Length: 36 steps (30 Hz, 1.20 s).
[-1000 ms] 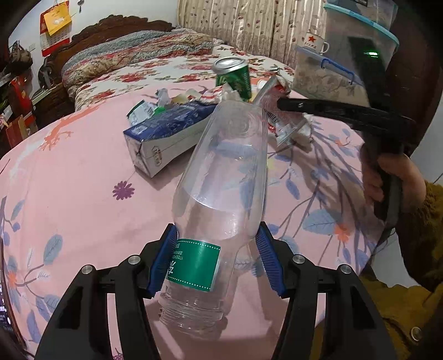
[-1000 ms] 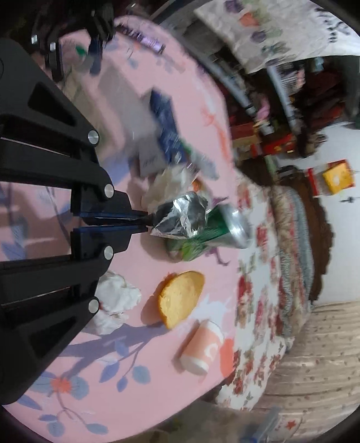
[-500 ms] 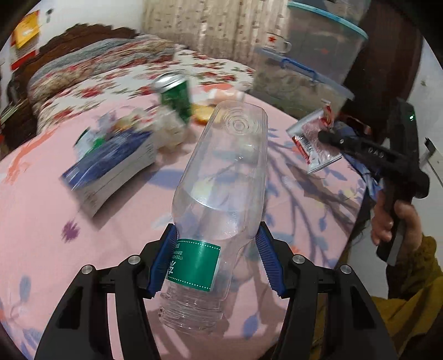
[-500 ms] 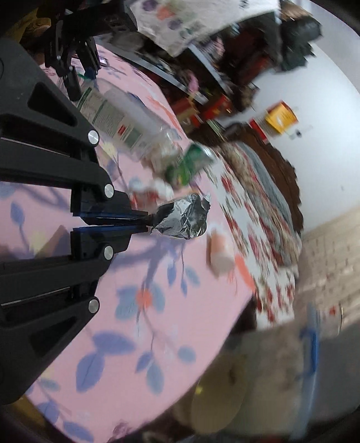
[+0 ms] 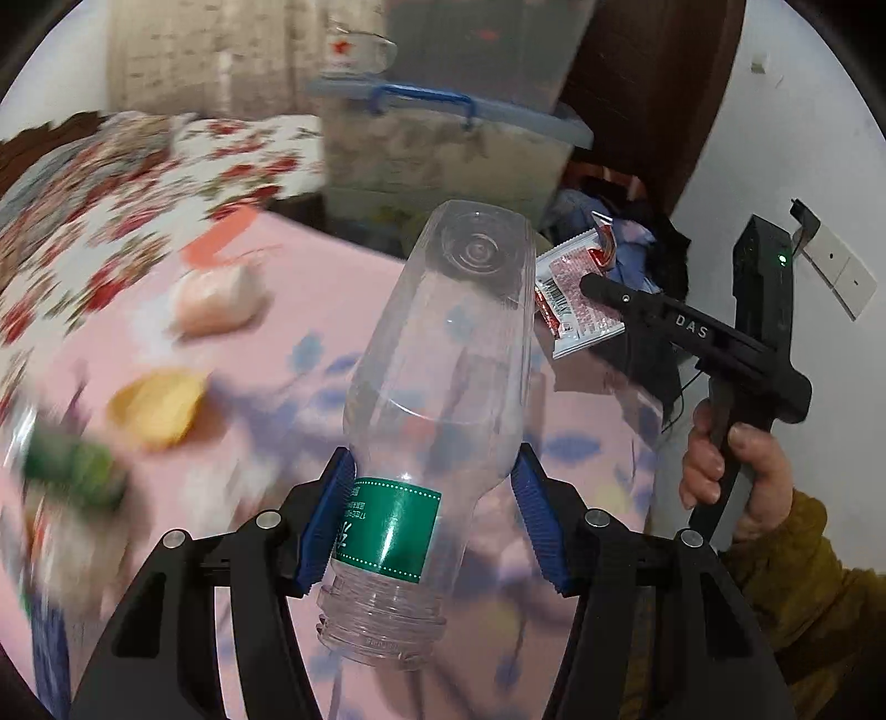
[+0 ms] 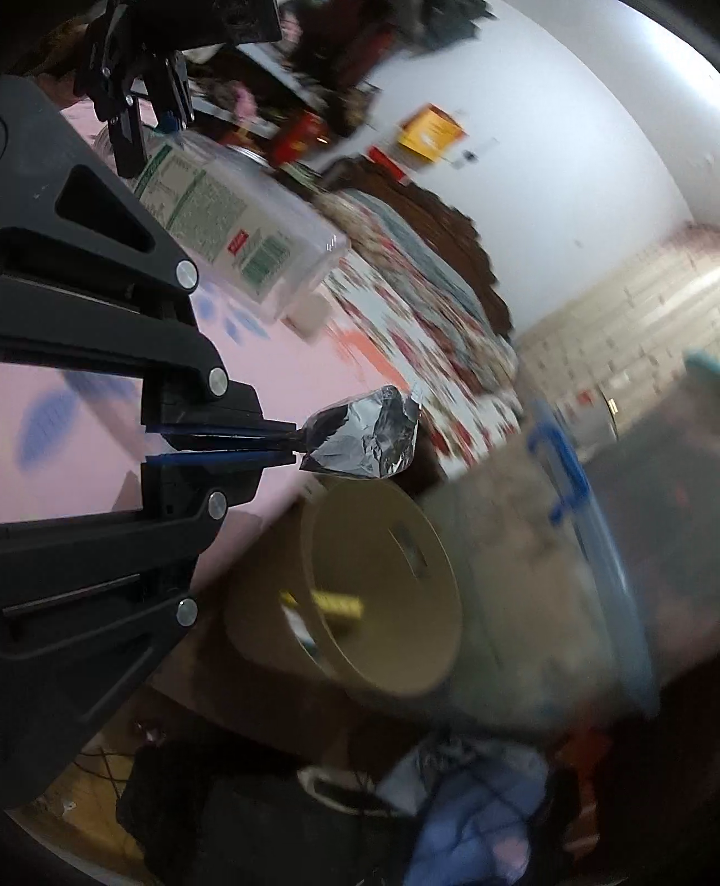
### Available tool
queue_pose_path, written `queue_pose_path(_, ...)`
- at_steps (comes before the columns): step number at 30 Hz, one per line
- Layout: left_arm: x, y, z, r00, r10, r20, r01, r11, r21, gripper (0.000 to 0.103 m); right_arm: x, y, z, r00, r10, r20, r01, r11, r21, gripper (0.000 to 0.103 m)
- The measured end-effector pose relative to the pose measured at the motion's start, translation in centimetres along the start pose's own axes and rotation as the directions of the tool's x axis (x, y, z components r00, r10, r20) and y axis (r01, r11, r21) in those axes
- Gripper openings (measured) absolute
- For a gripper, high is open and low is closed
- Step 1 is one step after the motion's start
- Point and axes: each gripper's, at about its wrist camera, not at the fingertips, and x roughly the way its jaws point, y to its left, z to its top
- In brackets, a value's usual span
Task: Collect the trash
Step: 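Carry the bottle and foil wrapper to the wastebasket and release both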
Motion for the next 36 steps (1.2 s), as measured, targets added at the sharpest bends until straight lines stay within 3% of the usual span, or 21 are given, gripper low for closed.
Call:
queue_pose_path(5,7.9,-1.0,9.0,0.994,-0.044,-0.103,0.044,0.999,0.002,0.055,3.5,-3.9,4.2,0.997,-0.079,0.008,0.079,0.997,0.021,0.006)
queue_pose_path(9,12.4,-1.4,14.0,0.990,-0.053,-0.132,0.051,0.999,-0.017,0.056,7.4,-6.5,6.8,0.993,-0.108,-0.048,0.111,0.993,0.046,0.007)
queue_pose_path(11,14.7,-1.9,15.9,0.990,-0.028,-0.141,0.027,1.000,-0.007,0.059,8.9,-7.2,7.2,0.990,-0.110,-0.082,0.114,0.992,0.047,0.010)
queue_pose_path(12,15.2,-2.0,16.2,0.990,-0.016,-0.141,0.016,1.000,-0.002,0.064,9.7,-7.5,7.4,0.988,-0.120,-0.097,0.125,0.991,0.050,0.010)
queue_pose_path(13,16.0,-2.3,16.7,0.990,0.012,-0.137,-0.012,1.000,0.004,0.077,10.1,-7.8,7.5,0.987,-0.108,-0.117,0.117,0.991,0.072,0.010)
queue_pose_path(16,15.7,-2.4,17.1,0.995,0.025,-0.097,-0.026,1.000,-0.005,0.078,10.9,-9.1,7.6,0.989,-0.053,-0.140,0.072,0.988,0.138,0.010)
queue_pose_path(19,13.6,-2.1,16.7,0.998,0.010,-0.057,-0.012,0.999,-0.037,0.078,10.8,-9.4,7.6,0.991,-0.050,-0.127,0.069,0.985,0.156,0.011)
queue_pose_path(20,12.2,-1.9,16.2,0.999,-0.008,-0.031,0.007,0.999,-0.050,0.078,10.7,-9.2,7.5,0.991,-0.048,-0.123,0.067,0.986,0.153,0.018)
queue_pose_path(22,9.3,-1.4,14.8,0.999,-0.038,0.020,0.039,0.997,-0.069,0.079,10.5,-8.9,7.4,0.992,-0.071,-0.107,0.086,0.986,0.144,0.069)
queue_pose_path(23,8.2,-1.3,14.2,0.999,-0.043,0.033,0.045,0.996,-0.071,0.079,10.2,-8.6,7.4,0.993,-0.092,-0.078,0.102,0.985,0.137,0.100)
queue_pose_path(26,4.0,-0.7,11.1,0.994,-0.062,0.085,0.068,0.995,-0.076,0.081,9.5,-7.6,8.1,0.990,-0.136,-0.025,0.138,0.987,0.082,0.100)
queue_pose_path(29,-0.6,0.7,6.9,0.989,-0.044,0.139,0.056,0.995,-0.086,0.081,8.2,-6.0,8.5,0.993,-0.120,-0.004,0.120,0.990,0.068,0.100)
queue_pose_path(34,-8.4,4.9,-0.8,0.975,0.052,0.216,-0.015,0.986,-0.166,0.088,4.1,-1.5,7.3,0.991,-0.099,0.090,0.099,0.995,0.003,0.100)
queue_pose_path(36,-11.6,7.3,-4.4,0.964,0.129,0.234,-0.073,0.969,-0.234,0.088,1.8,1.1,5.5,0.981,-0.111,0.159,0.113,0.994,-0.005,0.100)
